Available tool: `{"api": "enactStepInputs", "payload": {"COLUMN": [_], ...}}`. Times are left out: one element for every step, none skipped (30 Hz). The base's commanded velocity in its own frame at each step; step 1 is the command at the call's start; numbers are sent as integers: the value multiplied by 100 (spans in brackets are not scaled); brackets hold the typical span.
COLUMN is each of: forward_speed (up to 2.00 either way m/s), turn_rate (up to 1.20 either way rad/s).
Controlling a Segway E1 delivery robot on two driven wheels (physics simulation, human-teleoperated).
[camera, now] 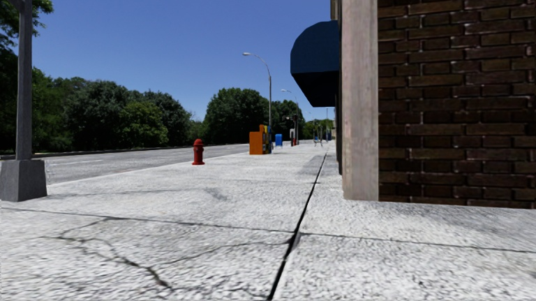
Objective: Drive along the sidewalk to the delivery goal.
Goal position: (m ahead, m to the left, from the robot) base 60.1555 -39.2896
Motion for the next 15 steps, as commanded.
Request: {"api": "enactStepInputs", "payload": {"forward_speed": [158, 158, 158, 158, 158, 158, 158, 158, 200, 200, 200, 200, 200, 200, 200], "turn_rate": [1, 1, 0, 0, 0, 0, 0, 0, 0, 0, 0, 0, 0, 0, 0]}}
